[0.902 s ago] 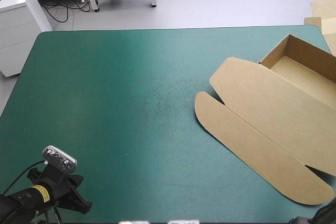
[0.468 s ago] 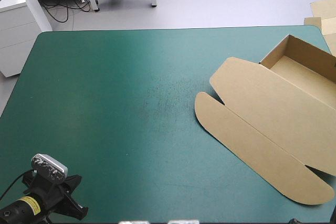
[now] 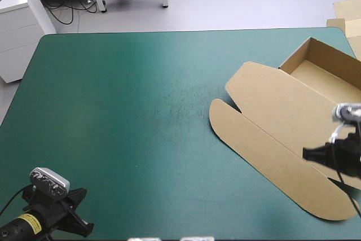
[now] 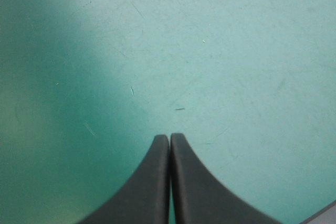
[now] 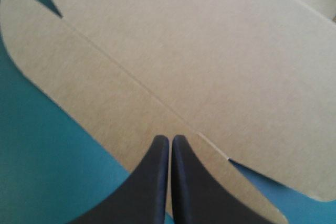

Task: Fold the box

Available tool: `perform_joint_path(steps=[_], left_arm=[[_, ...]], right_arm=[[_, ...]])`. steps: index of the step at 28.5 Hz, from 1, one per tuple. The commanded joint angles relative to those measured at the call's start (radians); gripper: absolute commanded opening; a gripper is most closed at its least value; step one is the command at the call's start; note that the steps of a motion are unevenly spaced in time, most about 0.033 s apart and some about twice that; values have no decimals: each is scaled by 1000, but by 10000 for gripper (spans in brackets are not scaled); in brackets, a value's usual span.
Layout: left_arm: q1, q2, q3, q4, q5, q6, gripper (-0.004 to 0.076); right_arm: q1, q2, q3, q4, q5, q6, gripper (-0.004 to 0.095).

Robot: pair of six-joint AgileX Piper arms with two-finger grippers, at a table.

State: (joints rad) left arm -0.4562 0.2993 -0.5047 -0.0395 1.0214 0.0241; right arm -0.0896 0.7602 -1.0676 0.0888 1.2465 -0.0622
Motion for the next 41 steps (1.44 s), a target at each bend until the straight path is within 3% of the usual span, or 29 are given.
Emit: perform_joint_path(steps=[1, 8, 18, 24, 41], left_arm=[[-6, 10, -23, -10, -57, -11, -10], [-6, 10, -23, -15, -55, -11, -10], [-6, 10, -23, -13, -55, -11, -10], [-6, 10, -23, -13, -55, -11, -10], [-6, 10, -23, -13, -55, -11, -10]], right_arm=[[50, -157, 96, -9, -9, -7, -1], [51, -406, 316, -9, -24, -28, -1], [51, -609, 498, 9, -31, -28, -1], [51, -686, 518, 39, -52, -108, -1], [51, -715, 518, 48, -39, -93, -1]])
